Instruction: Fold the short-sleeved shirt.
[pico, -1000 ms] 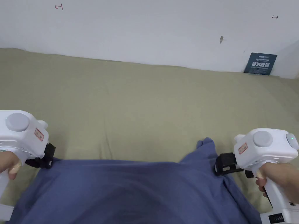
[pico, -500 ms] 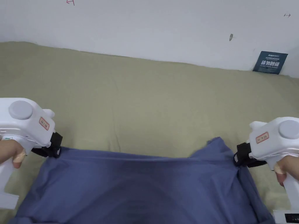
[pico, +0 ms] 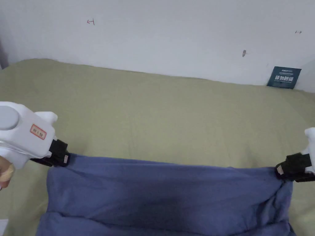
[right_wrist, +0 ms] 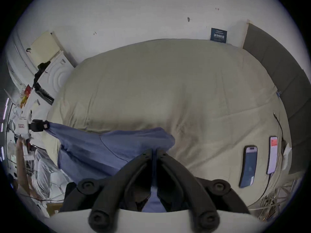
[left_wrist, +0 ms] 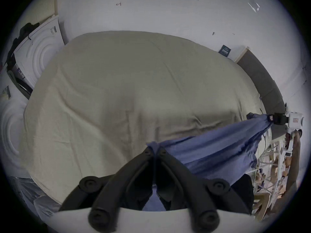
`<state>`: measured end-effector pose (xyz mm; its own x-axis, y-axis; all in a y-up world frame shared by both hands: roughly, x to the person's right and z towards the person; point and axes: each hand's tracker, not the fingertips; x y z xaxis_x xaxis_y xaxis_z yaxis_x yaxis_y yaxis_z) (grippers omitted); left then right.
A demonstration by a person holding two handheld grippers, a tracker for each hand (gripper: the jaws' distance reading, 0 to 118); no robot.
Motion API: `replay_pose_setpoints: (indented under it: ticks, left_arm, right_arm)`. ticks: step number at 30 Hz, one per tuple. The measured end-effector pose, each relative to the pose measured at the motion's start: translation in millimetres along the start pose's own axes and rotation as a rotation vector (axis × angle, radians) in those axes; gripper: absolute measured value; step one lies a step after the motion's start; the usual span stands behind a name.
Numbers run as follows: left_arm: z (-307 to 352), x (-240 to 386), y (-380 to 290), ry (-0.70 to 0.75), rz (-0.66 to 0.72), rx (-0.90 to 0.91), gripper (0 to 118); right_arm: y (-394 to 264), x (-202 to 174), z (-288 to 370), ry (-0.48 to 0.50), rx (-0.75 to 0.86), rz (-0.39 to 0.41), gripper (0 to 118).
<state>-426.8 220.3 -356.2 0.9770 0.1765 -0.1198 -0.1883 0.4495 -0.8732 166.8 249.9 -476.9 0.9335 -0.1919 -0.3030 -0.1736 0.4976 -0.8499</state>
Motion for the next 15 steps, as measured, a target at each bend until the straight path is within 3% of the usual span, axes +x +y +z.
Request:
replay_pose_setpoints:
  ticks: [7,15]
  left_arm:
    - [17,3,-92,-0.035,0.018,-0.029,2]
    - [-13,-14,-185,-0.039,0.105,-0.124,2]
  right_arm:
    - [-87,4,29,0.020,-0.030,-0.043,4]
    - [-191,16,1,0.021,-0.130,-0.111,4]
